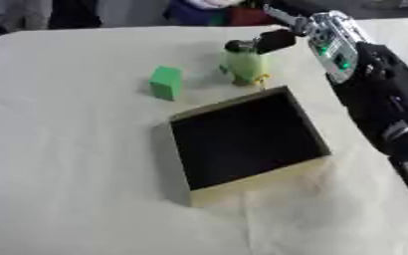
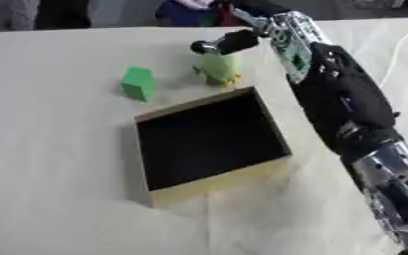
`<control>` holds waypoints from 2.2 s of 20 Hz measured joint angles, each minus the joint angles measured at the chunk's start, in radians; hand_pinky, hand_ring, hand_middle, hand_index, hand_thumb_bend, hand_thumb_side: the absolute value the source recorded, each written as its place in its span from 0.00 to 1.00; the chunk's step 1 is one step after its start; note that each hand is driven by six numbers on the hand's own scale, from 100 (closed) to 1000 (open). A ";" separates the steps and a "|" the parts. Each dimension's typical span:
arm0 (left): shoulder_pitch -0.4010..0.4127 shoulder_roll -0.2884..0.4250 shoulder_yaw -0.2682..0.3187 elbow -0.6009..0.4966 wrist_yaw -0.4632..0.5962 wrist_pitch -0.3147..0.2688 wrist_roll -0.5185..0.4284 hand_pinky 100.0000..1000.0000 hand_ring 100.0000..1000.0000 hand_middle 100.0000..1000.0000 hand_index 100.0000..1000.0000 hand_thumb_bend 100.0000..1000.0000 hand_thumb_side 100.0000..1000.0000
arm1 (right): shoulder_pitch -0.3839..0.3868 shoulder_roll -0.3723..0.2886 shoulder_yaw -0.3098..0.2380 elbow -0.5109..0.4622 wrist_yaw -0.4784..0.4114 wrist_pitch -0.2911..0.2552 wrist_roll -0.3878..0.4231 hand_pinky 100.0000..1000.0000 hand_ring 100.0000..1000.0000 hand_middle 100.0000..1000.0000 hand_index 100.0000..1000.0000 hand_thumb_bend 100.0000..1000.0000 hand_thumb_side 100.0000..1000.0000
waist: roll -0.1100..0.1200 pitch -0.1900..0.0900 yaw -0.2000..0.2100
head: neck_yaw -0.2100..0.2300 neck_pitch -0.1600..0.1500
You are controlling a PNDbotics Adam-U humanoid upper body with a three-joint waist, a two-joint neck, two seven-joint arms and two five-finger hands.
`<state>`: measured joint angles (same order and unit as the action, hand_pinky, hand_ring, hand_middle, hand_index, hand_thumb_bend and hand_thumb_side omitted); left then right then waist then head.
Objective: Pick up objects on the table and place them in the box.
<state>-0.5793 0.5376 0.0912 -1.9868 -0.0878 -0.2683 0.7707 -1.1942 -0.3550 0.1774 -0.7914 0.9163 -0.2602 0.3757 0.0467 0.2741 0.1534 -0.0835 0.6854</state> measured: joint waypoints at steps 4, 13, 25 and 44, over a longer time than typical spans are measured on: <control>0.000 0.000 0.000 0.000 0.001 -0.001 0.001 0.79 0.75 0.80 0.99 0.15 1.00 | -0.003 0.000 -0.013 0.006 0.019 0.015 0.053 0.90 0.95 0.90 1.00 0.41 0.53 | 0.000 0.000 -0.001 | 0.000 0.000; -0.001 0.000 0.000 0.000 0.008 -0.004 0.007 0.78 0.75 0.79 0.98 0.14 1.00 | -0.003 0.002 -0.024 0.014 0.097 0.055 0.082 0.90 0.93 0.87 1.00 0.31 0.38 | 0.001 0.002 -0.003 | -0.006 0.000; -0.010 0.000 0.000 0.000 0.008 -0.006 0.016 0.78 0.74 0.79 0.98 0.14 1.00 | -0.002 0.007 -0.030 0.039 0.122 0.070 0.092 0.90 0.92 0.84 1.00 0.30 0.39 | 0.000 0.028 0.008 | -0.013 -0.002; -0.021 -0.008 0.000 0.000 0.008 -0.007 0.022 0.78 0.74 0.78 0.98 0.14 1.00 | -0.002 0.007 -0.036 0.039 0.145 0.072 0.011 0.79 0.77 0.58 0.90 0.00 0.29 | -0.006 0.065 0.020 | -0.022 -0.014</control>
<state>-0.6000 0.5296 0.0914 -1.9868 -0.0795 -0.2751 0.7925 -1.1961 -0.3480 0.1418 -0.7523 1.0616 -0.1877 0.3865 0.0411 0.3389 0.1736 -0.1052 0.6713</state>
